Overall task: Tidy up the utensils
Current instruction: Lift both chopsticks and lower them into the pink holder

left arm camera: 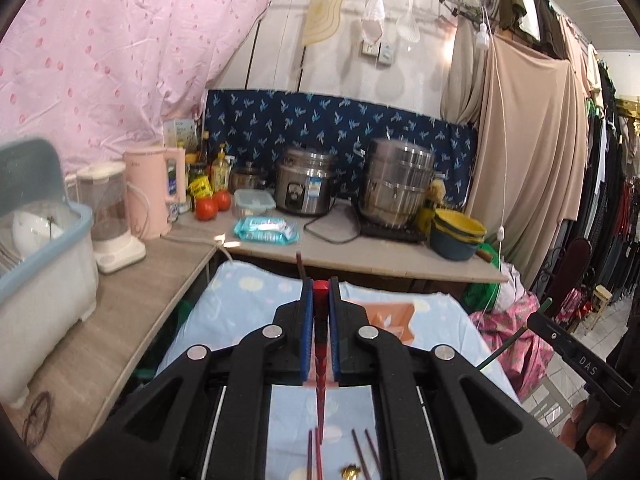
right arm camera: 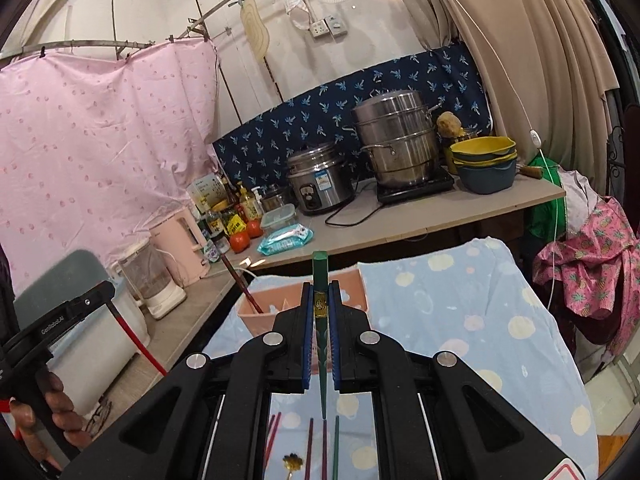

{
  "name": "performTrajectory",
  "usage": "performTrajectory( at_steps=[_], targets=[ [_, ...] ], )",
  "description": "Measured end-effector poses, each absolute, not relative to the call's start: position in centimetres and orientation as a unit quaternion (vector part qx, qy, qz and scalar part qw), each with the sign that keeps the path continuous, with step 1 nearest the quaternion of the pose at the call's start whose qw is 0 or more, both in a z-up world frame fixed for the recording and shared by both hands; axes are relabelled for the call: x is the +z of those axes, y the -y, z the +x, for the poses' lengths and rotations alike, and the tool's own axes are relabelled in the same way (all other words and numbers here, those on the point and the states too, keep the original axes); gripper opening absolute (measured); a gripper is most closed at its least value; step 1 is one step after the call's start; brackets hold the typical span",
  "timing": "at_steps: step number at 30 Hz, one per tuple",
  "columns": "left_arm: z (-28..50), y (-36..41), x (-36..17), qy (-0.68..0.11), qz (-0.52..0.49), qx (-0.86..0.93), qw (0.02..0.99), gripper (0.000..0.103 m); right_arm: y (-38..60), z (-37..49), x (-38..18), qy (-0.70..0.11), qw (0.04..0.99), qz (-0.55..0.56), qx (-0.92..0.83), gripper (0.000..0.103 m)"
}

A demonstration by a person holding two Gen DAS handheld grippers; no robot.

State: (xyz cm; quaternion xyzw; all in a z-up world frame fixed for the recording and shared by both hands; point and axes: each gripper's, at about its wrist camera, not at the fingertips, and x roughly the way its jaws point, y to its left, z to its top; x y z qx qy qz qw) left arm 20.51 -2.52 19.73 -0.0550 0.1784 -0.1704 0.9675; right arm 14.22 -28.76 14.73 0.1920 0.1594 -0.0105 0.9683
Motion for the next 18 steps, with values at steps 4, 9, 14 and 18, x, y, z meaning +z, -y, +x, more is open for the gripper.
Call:
performTrajectory(
  at_steps=[4,9,14,18],
  targets=[
    [22.2,3.2,22.5,-0.145,-0.064,-0.169,0.973,0.007,29.4,15.8,17.3,-0.123,0.973,0.194,-0.009,0.007],
    [24.6,3.8,24.7,-0.108,-0.08,-0.168,0.977,0.007,30.5,18.8,19.3,-0.101,0.97,0.219,-0.019,0.007],
    [27.1,4.3,25.3,-0.081,-0.096,-0.166,0.978,0.007,30.8,22.1,19.4,-0.095,0.966,0.242,-0.007,0.007],
    [29.6,5.0,24.0,-0.094,-0.097,-0.159,0.978,0.007,30.4,24.8,18.1,-0.115,0.965,0.237,-0.004,0.007]
  ],
)
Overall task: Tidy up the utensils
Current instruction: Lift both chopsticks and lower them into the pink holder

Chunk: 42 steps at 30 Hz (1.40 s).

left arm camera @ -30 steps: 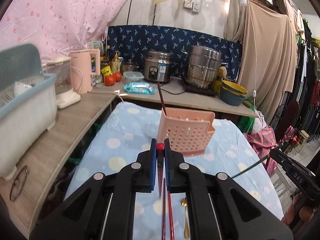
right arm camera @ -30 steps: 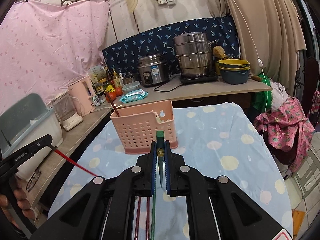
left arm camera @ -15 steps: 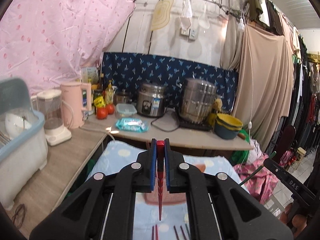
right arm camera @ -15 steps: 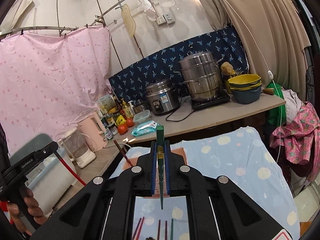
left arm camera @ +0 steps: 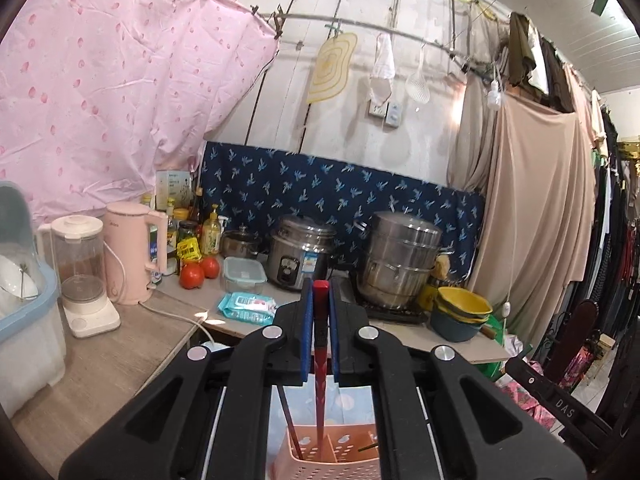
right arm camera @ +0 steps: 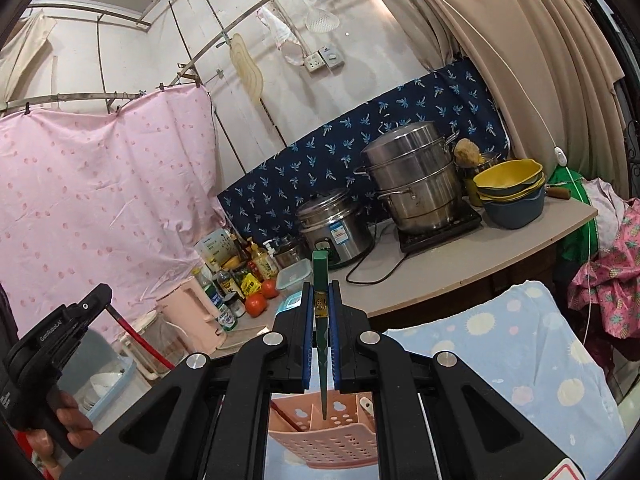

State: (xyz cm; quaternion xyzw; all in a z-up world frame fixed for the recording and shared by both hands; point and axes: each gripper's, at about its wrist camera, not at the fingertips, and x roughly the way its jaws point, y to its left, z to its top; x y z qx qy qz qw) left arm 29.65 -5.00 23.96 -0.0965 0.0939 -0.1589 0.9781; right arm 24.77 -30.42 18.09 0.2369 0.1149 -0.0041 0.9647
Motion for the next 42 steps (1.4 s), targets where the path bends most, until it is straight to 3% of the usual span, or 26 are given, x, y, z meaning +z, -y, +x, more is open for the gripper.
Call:
performTrajectory(
  at_steps=[10,25,39,41,42],
  targets=[
    [33.9,5.9,18.1,-0.176,-0.092,-0.153,0.968,0.007,29.1,29.2,12.3,-0.199,0.958,0.208,-0.003,0.007],
    [31.8,5.1,26.0,-0.081,-0.097,-0.166,0.978,0.007,28.7,29.6,13.3,-0.189,0.962,0.197,0.002,0.007],
    [35.4,6.7,18.4,-0.171,-0.084,-0.152,0.97,0.007,28.6,30.3,11.5,-0.221,0.957,0.188,0.0,0.007],
    [35.3,6.6,18.0,-0.177,-0.085,-0.148,0.969,0.014,28.6,30.2,11.3,-0.22,0.957,0.188,-0.001,0.009],
    [35.1,6.5,17.9,-0.179,-0.085,-0.146,0.969,0.029,28.6,30.0,11.3,-0.218,0.958,0.186,-0.007,0.015]
  ],
)
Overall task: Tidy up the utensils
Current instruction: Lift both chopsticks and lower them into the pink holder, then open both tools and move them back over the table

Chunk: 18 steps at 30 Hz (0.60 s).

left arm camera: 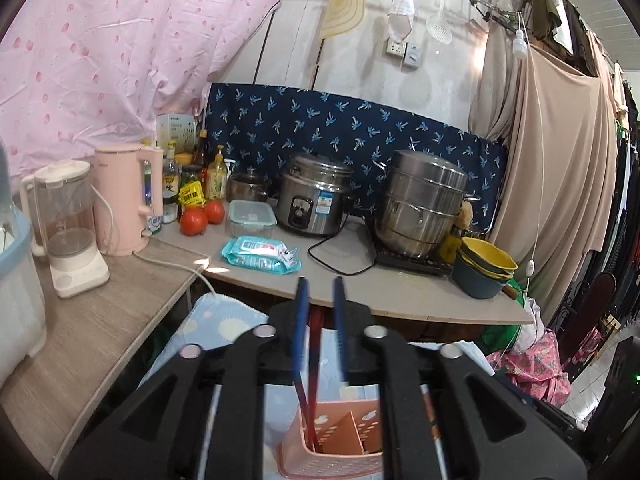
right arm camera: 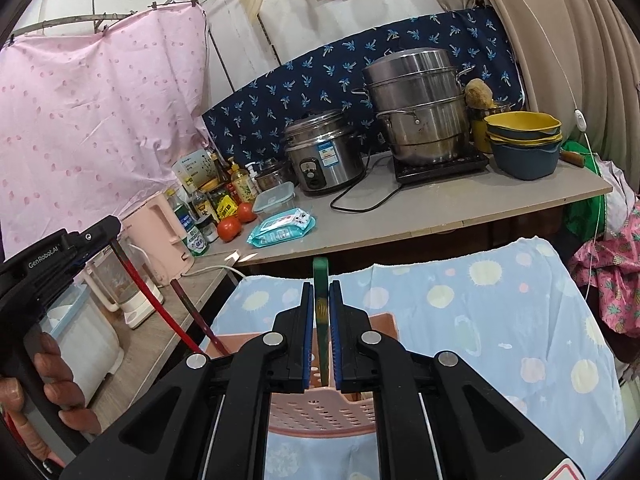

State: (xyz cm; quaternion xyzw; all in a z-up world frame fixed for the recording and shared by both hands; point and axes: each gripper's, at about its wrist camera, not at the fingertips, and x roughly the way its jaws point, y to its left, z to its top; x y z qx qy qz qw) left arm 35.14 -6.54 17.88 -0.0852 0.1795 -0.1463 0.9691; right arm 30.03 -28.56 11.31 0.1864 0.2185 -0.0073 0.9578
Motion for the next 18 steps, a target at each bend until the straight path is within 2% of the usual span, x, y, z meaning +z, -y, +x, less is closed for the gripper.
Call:
performTrajectory(
  at_steps=[1,3,7,18],
  targets=[
    [34.9,6.5,17.8,-0.177,-0.084,-0.139,0.971,0.047,28.6,29.9,11.4,-0.216,0.958,0.186,-0.011,0.026],
    [34.5,6.4,17.7,-0.17,-0.079,-0.126,0.974,0.059,28.6,29.3,11.5,-0.207,0.96,0.187,-0.016,0.041],
    [33.9,6.5,17.5,-0.176,-0.061,-0.118,0.975,0.061,28.4,28.6,11.9,-0.201,0.962,0.182,-0.016,0.044],
    [30.8,6.9,15.7,-0.201,-0.022,-0.118,0.972,0.063,27.4,25.2,11.7,-0.203,0.963,0.177,-0.007,0.044]
  ],
)
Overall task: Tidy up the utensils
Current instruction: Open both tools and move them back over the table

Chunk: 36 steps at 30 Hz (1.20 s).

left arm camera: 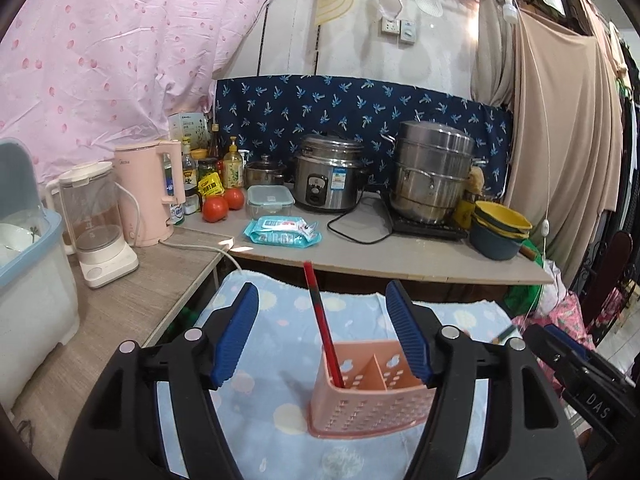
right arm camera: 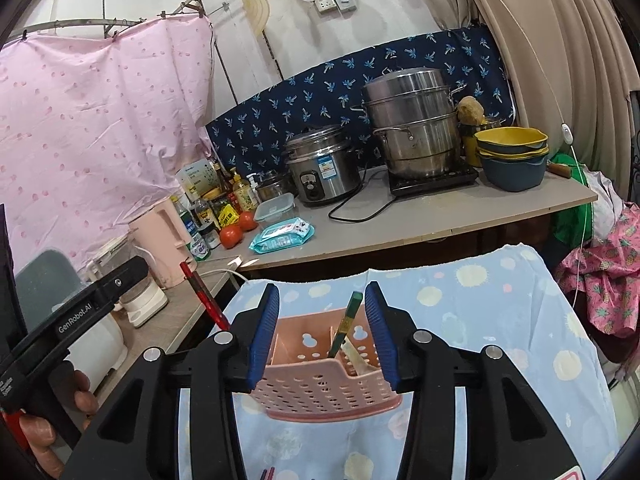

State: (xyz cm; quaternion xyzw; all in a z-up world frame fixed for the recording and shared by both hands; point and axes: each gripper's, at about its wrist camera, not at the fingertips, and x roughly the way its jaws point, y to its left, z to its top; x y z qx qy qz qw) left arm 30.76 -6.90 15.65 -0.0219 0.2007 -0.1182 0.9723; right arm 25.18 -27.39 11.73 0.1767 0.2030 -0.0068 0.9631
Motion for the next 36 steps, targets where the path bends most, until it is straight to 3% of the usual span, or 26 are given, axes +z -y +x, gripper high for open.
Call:
performTrajectory(
  at_steps=[24,36],
  targets=[
    [21.2,5.7,6.3,-0.322,0.018,-0.104,0.941,0.063,22.7,14.3,5.3,-0.266,0.957,0.115,-0.024,0.044],
    [16.6,2.9,0.1,-0.381,0.032,-0.087,0.92,0.063,20.8,9.1,-1.1,-0.343,0.934,0.1,-0.023,0.044]
  ],
)
